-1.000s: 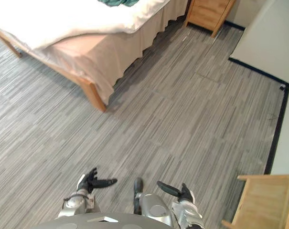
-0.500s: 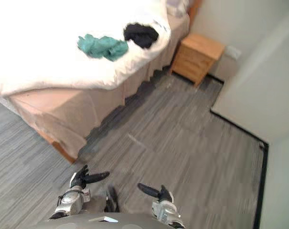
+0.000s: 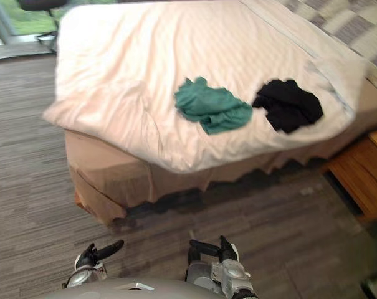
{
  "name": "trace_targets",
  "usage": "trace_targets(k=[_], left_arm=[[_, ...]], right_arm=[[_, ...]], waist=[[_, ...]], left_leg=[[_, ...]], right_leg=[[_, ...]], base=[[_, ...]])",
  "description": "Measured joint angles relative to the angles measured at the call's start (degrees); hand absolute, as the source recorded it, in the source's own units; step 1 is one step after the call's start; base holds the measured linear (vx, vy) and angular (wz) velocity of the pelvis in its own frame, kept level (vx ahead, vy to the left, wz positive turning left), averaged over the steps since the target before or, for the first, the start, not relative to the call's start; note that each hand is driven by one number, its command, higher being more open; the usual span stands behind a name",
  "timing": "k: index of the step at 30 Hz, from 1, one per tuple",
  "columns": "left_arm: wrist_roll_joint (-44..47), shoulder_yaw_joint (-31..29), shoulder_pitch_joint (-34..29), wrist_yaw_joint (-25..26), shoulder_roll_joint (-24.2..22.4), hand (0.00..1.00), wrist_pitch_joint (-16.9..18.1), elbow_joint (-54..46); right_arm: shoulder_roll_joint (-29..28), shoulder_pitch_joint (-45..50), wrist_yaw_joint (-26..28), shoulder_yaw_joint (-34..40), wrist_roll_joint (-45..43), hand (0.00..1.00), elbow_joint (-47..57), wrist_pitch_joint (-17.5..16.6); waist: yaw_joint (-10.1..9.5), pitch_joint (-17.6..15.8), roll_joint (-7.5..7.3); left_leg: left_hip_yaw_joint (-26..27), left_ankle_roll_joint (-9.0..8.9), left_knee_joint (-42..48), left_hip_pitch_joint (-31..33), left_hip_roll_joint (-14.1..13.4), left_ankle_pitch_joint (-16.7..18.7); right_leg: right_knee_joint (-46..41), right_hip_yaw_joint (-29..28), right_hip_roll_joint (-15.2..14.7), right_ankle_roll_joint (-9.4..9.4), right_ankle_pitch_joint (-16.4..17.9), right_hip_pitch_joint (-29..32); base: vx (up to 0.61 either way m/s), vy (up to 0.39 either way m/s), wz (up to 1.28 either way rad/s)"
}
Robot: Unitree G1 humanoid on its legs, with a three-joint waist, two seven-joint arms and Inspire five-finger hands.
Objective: Tidy up the quilt and then pick up the clothes from the bed and put them into the laundry hamper
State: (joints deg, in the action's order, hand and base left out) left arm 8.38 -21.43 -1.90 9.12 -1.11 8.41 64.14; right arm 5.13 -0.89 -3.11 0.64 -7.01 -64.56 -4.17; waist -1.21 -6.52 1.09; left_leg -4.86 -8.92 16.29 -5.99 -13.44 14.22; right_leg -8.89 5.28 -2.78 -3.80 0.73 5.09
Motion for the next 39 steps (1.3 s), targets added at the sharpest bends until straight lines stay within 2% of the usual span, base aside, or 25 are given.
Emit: trace_targets(k=[1, 2, 3, 5, 6, 7, 8, 11, 16, 20, 22, 26, 30, 32, 35, 39], left_arm=[[-0.15, -1.44, 0.35, 0.13, 0.22, 1.0, -0.1, -0.78], [-0.25, -1.47, 0.27, 0.4, 0.48, 1.0, -0.07, -1.21], [-0.8, -1.31, -0.14, 0.75, 0.74, 1.0, -0.05, -1.6], [-2.27, -0.33, -0.42, 0.76, 0.65, 1.0, -0.25, -1.61], [-2.23, 0.93, -0.74, 0.56, 0.29, 1.0, -0.72, -1.61], [-2.16, 0.96, -0.9, 0.27, 0.15, 1.0, -1.02, -1.58], [-2.0, 0.79, -0.92, 0.0, 0.32, 1.0, -1.2, -1.59], [4.65, 0.42, -0.81, -1.12, 1.82, 1.0, -1.21, -1.94], [20.91, -6.53, 0.12, -3.32, 6.96, 1.0, -1.23, -8.19], [33.89, -15.16, 3.07, -3.38, 14.63, 1.0, -0.07, -16.73], [43.71, -19.3, 5.36, -3.54, 20.01, 1.0, 2.5, -21.46], [50.08, -20.57, 7.28, -3.48, 25.3, 1.0, 4.83, -31.04], [49.68, -19.07, 9.79, -2.18, 26.32, 1.0, 7.92, -42.59], [44.78, -15.78, 10.46, 0.2, 26.54, 1.0, 9.08, -50.48], [31.73, -8.4, 10.53, 2.29, 28.22, 1.0, 8.9, -59.41], [11.74, 2.48, 14.44, 2.84, 30.0, 1.0, 6.26, -65.94]], right_arm=[[-0.42, -0.08, 0.28, -1.45, -0.07, 1.0, 0.11, 0.05], [-0.7, -0.09, 0.37, -1.95, -0.09, 1.0, 0.15, 0.01], [-1.07, -0.2, 0.4, -2.41, -0.09, 1.0, 0.13, 0.03], [-1.01, -0.21, 0.42, -2.24, -0.09, 1.0, -0.18, 0.07], [-0.55, -0.21, 0.44, -1.7, -0.04, 1.0, -0.22, 0.22], [-0.5, -0.23, 0.41, -1.22, -0.01, 1.0, -0.18, 0.3], [-0.48, -0.09, 0.35, -1.07, -0.01, 1.0, -0.18, 0.76], [-0.62, 0.9, 0.35, -1.04, 0.04, 1.0, -0.3, 1.45], [-1.02, 3.36, 0.59, -0.1, 0.04, 1.0, 0.56, 2.22], [-0.76, 4.72, 1.49, 1.35, 0.04, 1.0, 2.53, 2.21], [-0.54, 5.57, 1.59, 3.37, 0.05, 1.0, 2.72, 2.25], [-0.74, 6.97, 1.79, 5.17, 0.05, 1.0, 3.69, 2.37], [-1.31, 8.17, 1.89, 6.95, 0.02, 1.0, 3.64, 2.73], [-1.85, 8.69, 1.77, 7.41, -0.08, 1.0, 3.62, 2.89], [-2.33, 8.7, 1.82, 7.75, -0.12, 1.0, 3.63, 2.91], [-2.43, 9.13, 2.66, 7.98, -0.16, 1.0, 3.59, 3.3]], waist=[[-0.21, -0.5, -0.8], [-0.31, -0.9, -1.46], [-0.39, -0.92, -1.71], [-0.27, -0.65, -1.3], [-0.09, -0.02, -0.21], [-0.18, 0.31, 0.15], [-0.13, 0.38, 0.05], [-0.06, 1.32, -1.47], [0.01, 3.01, -2.41], [-0.05, 4.01, -1.1], [-0.29, 5.19, -0.09], [-0.67, 6.48, 0.13], [-1.83, 7.56, -0.56], [-2.09, 8.16, -1.18], [-2.03, 8.45, -1.49], [-1.58, 10.61, -0.83]], left_leg=[[3.71, -0.6, 4.67, 2.65, -1.14, -2.37], [6.37, -0.79, 6.25, 3.48, -1.83, -2.34], [12.21, -0.85, 6.82, 4.52, -2.64, -1.69], [19.89, 0.14, 1.87, 4.88, -2.4, -2.33], [22.33, 1.03, -3.66, 4.78, -1.31, -5.27], [22.46, -0.24, -5.53, 4.12, -0.98, -6.19], [22.51, -0.55, -9.1, 2.28, 0.37, -8.08], [22.53, -0.08, -12.58, 1.18, 2.1, -9.78], [22.68, 0.08, -15.73, -0.75, 3.33, -10.99], [22.66, 0.1, -17.83, -1.09, 3.86, -12.11], [22.64, 0.06, -18.68, -1.44, 4.06, -12.34], [22.42, -0.09, -18.68, -0.97, 4.1, -12.23], [23.68, -0.34, -18.08, -0.39, 3.87, -11.15], [23.84, -0.25, -17.23, -0.02, 3.9, -10.59], [23.85, -0.26, -17.17, 0.09, 4.26, -10.41], [24.49, -0.15, -16.74, 1.34, 4.67, -10.58]], right_leg=[[0.98, 2.24, -0.22, 0.92, 0.58, -2.47], [1.76, 2.8, -0.32, 1.21, 0.77, -3.72], [3.17, 4.13, -0.4, 1.37, 0.85, -5.56], [4.25, 5.87, -0.46, 1.48, 0.92, -6.35], [4.5, 6.62, -0.32, 1.49, 0.94, -6.11], [4.73, 6.79, -0.36, 1.48, 0.94, -6.11], [5.12, 6.84, -0.95, 1.41, 0.93, -6.56], [6.5, 7.43, -2.08, 0.64, 0.42, -7.33], [8.25, 8.1, -2.75, -0.17, -0.09, -9.12], [9.07, 8.77, -2.93, -0.47, -0.32, -9.14], [9.57, 9.21, -3.02, -0.53, -0.35, -9.54], [10.17, 10.14, -3.14, -0.6, -0.39, -10.09], [10.46, 10.21, -3.33, -0.59, -0.41, -10.2], [10.44, 10.21, -3.57, -0.58, -0.41, -10.31], [10.18, 10.06, -4.0, -0.58, -0.42, -10.24], [10.18, 9.73, -4.39, -0.57, -0.43, -9.0]], base=[[0.29, -0.497, 1.19], [0.21, -0.418, 0.94], [0.08, -0.176, 0.57], [0.06, -0.131, 0.43], [0.04, -0.073, 0.25], [0.01, 0.024, 0.15], [-0.01, 0.051, 0.12], [-0.02, 0.062, 0.14], [0.01, 0.038, 0.06], [0.02, 0.01, 0.06], [0.05, 0.021, 0.07], [0.04, 0.017, 0.14], [0.0, 0.004, 0.02], [0.04, 0.039, 0.05], [0.03, 0.047, 0.05], [0.04, 0.031, -0.01]])
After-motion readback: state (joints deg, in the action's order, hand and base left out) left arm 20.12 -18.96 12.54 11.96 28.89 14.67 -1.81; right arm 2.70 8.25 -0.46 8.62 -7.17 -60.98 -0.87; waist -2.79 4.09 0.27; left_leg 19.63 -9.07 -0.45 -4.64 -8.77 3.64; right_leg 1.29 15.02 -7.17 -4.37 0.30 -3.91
